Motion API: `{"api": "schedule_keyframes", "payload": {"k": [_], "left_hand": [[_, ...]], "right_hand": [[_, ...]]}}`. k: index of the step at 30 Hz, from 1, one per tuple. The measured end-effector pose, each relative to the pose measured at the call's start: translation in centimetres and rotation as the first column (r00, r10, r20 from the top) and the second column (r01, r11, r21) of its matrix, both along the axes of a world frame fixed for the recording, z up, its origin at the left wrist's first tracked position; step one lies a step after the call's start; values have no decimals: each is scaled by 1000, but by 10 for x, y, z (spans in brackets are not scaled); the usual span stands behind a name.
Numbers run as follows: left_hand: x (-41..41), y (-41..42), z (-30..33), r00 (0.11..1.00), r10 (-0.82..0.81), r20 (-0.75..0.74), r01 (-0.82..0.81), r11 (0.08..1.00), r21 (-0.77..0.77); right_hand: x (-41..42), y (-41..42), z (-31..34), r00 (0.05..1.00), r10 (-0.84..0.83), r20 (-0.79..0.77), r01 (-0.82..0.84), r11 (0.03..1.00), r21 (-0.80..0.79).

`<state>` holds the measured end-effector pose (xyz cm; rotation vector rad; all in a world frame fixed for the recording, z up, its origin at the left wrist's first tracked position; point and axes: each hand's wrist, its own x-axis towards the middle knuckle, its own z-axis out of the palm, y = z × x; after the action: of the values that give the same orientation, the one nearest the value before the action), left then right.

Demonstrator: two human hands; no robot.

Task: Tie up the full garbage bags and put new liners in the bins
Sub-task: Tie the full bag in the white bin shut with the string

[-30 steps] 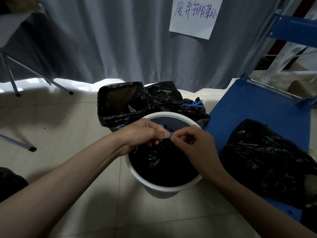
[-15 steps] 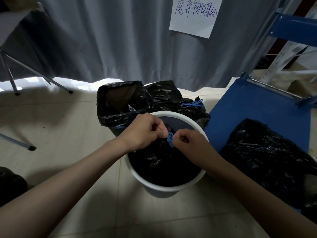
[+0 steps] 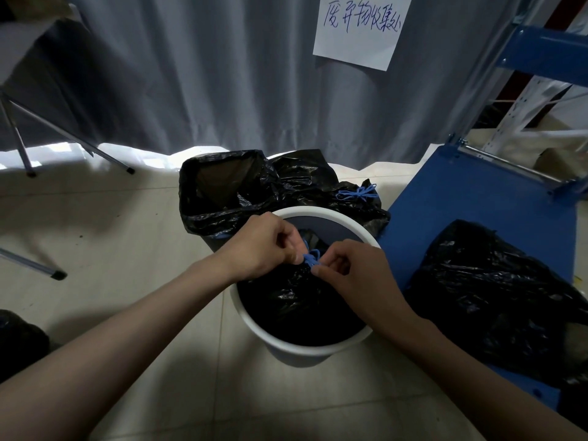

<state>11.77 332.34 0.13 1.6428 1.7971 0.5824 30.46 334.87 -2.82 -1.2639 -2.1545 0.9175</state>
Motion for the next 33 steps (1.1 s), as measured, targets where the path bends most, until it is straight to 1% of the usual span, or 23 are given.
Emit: {"api": "schedule_keyframes", "payload": {"k": [4, 7, 10, 15, 20, 23, 25, 28, 29, 30, 31, 33], "left_hand": [[0, 0, -3, 998, 29, -48, -26, 997, 71], [-3, 1, -6, 989, 105, -109, -86, 982, 168], [-5, 1, -9, 977, 163, -136, -130, 965, 228], [2, 1, -14, 969, 155, -193, -91, 948, 304], [4, 1, -18, 960, 162, -229, -67, 925, 374], [0, 4, -19, 964, 160, -213, -88, 946, 312], [-6, 6, -16, 964, 173, -199, -117, 957, 266], [-12, 7, -12, 949, 172, -264, -123, 974, 191], [-13, 7, -10, 944, 153, -294, -111, 982, 156], [-14, 6, -9, 941, 122, -314, -93, 990, 107], [-13, 6, -9, 940, 79, -331, -69, 997, 44], [-9, 3, -12, 923, -35, -384, -6, 994, -105]], "right_hand": [[1, -1, -1, 996, 30, 85, -32, 999, 24], [0, -2, -2, 991, 61, 122, -62, 998, 9], [0, -4, -2, 982, 97, 160, -97, 995, -12], [-1, -5, -4, 974, 167, 152, -163, 986, -42], [-1, -7, -6, 975, 200, 96, -194, 978, -71], [2, -6, -6, 978, 203, 44, -196, 974, -117], [2, -4, -4, 986, 166, -2, -165, 977, -135], [5, 3, -3, 995, 92, -40, -95, 991, -96], [8, 6, -5, 997, 78, -11, -78, 996, -48], [12, 10, -8, 995, 81, 61, -81, 997, 7], [15, 12, -11, 980, 94, 175, -102, 994, 36], [18, 14, -17, 910, 157, 383, -164, 986, -15]]}}
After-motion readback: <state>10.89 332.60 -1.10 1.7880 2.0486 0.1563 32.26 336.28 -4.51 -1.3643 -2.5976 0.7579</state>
